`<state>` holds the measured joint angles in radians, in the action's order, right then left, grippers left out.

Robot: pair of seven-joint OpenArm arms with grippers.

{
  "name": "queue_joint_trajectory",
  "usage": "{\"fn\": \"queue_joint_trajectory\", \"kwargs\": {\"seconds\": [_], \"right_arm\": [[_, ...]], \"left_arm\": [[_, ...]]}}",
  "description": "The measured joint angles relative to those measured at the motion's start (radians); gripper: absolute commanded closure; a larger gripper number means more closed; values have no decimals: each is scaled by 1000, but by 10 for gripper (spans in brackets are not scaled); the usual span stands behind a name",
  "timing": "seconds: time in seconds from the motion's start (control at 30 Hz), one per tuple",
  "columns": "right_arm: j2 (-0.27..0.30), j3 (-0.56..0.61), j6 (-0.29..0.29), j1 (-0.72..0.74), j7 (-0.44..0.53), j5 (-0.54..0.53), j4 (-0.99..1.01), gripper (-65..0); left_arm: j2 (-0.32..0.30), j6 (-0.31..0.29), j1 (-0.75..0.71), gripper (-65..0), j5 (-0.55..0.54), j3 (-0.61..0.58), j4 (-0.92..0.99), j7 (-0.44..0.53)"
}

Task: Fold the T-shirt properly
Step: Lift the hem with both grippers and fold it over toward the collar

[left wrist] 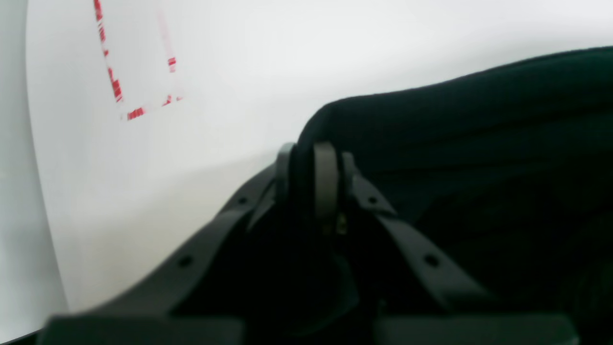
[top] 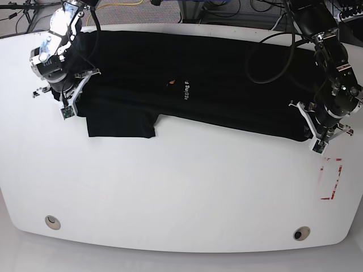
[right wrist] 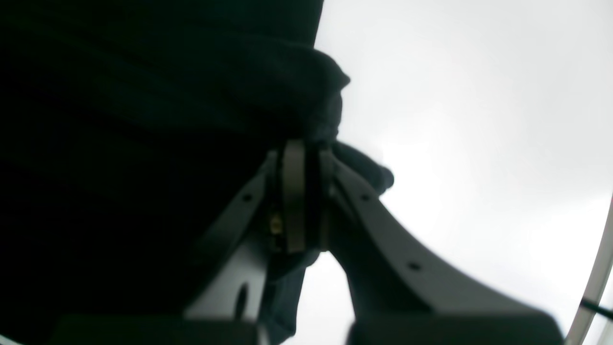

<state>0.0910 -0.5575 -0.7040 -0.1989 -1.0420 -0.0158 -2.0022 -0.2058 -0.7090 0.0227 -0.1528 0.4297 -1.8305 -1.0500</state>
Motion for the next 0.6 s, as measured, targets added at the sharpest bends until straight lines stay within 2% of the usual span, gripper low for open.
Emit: {"fn": "queue_joint_trajectory", "kwargs": {"seconds": [0.27, 0.37, 0.47, 0.6], "right_arm": [[0, -13, 0, -23, -70, -8, 0, -6], [-5, -13, -1, -31, -69, -8, 0, -6], [0, -12, 0, -50, -68, -8, 0, -6], [-4, -12, -1, -72, -70, -7, 0, -8]], "left_arm": [[-25, -3, -69, -38, -7, -5, -4, -5], [-33, -2, -94, -44, -7, -4, -4, 4], [-48, -3, -127, -92, -11, -8, -4, 4], [-56, -2, -161, -199, -2, -12, -4, 0]]}}
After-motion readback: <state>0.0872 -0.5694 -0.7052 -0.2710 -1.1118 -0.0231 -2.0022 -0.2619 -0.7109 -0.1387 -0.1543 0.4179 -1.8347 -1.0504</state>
